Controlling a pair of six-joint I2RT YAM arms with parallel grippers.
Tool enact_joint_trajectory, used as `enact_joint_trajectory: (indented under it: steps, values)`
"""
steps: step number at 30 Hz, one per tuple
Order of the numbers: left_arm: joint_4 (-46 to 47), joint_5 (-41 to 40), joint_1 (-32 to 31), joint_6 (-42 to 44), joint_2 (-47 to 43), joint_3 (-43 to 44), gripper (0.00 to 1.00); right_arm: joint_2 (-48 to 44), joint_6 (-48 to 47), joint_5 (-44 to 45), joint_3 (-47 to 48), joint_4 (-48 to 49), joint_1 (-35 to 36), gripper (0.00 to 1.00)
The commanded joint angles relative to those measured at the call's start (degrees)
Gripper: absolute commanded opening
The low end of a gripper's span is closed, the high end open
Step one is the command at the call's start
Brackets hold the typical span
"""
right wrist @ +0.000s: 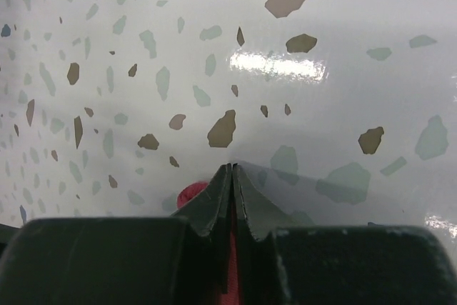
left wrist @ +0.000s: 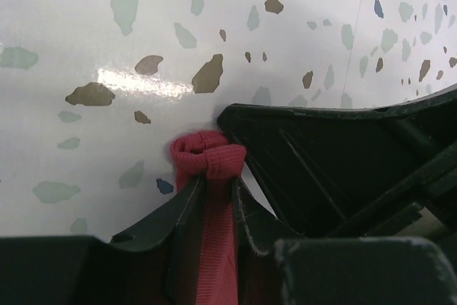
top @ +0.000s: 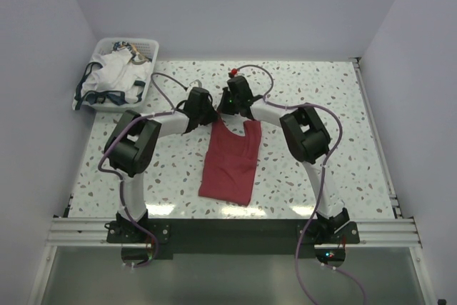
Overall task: Fold and stack the tank tops
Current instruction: Fold the tank top
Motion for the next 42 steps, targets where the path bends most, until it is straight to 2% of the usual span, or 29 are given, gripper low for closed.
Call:
enact_joint_trajectory:
  steps: [1, 2, 5, 7, 9, 16, 24, 27, 33, 42]
  values:
    - [-0.68, -2.03, -0.19, 1.68, 1.31, 2.36, 0.27, -1.37, -2.32, 0.30, 1.55, -3.57, -0.62, 0.09]
    - [-1.03, -2.29, -0.19, 1.77, 1.66, 2.79, 0.27, -2.16, -2.40, 0.48, 1.46, -3.49, -0.89, 0.18]
    - [-1.03, -2.38, -0.45, 2.21, 1.84, 2.80, 0.27, -5.23, -2.49, 0.56, 1.81, -3.66, -2.20, 0.32]
    - [-1.47, -2.91, -0.72, 2.91, 1.84, 3.24, 0.28, -7.77, -2.84, 0.92, 2.16, -4.62, -3.26, 0.38]
    - [-1.65, -3.35, -1.16, 3.70, 1.67, 3.67, 0.29, -9.54, -3.20, 2.32, 3.13, -7.16, -4.22, 0.39]
    - [-2.70, -2.91, -2.12, 6.86, 2.98, 5.87, 0.32, -19.90, -5.22, 9.16, -1.78, -14.46, -5.02, 0.39]
    - [-6.21, -7.03, -3.36, 9.24, 5.18, 7.98, 0.32, -35.98, -5.22, 14.98, -24.44, -16.23, -4.67, 0.36]
    - [-8.67, -8.79, -3.88, 9.06, 6.14, 8.60, 0.32, -37.85, -5.65, 15.95, -31.04, -15.09, -3.88, 0.36]
    - [-9.47, -11.35, -4.67, 7.66, 5.62, 7.11, 0.32, -32.14, -6.88, 15.25, -33.26, -13.86, -3.53, 0.34]
    - [-10.70, -14.07, -4.76, 7.92, 5.09, 7.37, 0.32, -18.00, -11.36, 17.79, -18.50, -18.68, -3.53, 0.18]
